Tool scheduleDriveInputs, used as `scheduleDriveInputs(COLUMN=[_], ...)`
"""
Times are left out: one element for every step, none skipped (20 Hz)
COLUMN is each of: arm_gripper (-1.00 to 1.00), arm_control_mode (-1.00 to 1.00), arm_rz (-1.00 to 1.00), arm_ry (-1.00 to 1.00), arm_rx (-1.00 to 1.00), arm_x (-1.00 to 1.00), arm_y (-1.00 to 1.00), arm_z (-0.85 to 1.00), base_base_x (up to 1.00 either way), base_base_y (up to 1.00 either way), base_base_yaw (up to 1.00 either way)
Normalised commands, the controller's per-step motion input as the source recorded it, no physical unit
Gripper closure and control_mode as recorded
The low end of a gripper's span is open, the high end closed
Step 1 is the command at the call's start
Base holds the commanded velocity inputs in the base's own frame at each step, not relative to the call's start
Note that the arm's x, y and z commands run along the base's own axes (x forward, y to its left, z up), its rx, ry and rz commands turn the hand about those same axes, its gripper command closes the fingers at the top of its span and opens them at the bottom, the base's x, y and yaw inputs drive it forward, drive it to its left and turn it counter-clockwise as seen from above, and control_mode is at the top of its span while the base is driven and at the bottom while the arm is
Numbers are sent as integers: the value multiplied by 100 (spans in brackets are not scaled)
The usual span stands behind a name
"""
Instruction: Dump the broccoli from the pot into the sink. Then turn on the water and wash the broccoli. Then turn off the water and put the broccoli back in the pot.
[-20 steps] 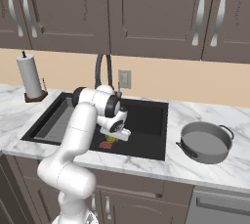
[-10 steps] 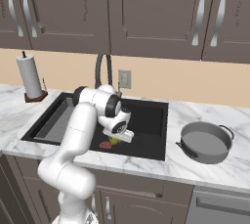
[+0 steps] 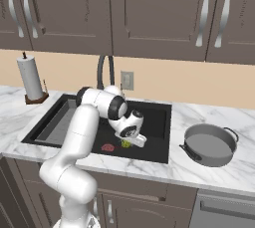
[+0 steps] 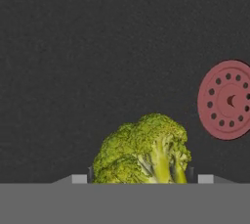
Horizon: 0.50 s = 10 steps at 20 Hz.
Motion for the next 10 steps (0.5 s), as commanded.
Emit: scheduleDriveInputs(arm_gripper=[100,100,100,100,100,100,100,100,100,100], arm_control_mode=[-100,-100,-100,-100,-100,-100,-100,-100,-100,-100], arm_rz=[-10,-9,-9,-8,-8,-8,-7,-7,-7,-7], arm_ry=[-3,-4,-4,-5,-7,-7,-8,-8,-8,-8], arm_rx=[0,0,0,0,0,0,0,0,0,0], arm_x=[0,0,0,0,0,-1,-5,-6,-8,-9], arm_y=[-54,-51,-50,-49,-47,-46,-44,-45,-39,-39], arm_z=[12,14,14,15,20,26,29,36,40,49], base_base_x=[0,0,0,0,0,0,0,0,0,0], base_base_y=[0,0,0,0,0,0,0,0,0,0], base_base_yaw=[0,0,0,0,0,0,0,0,0,0])
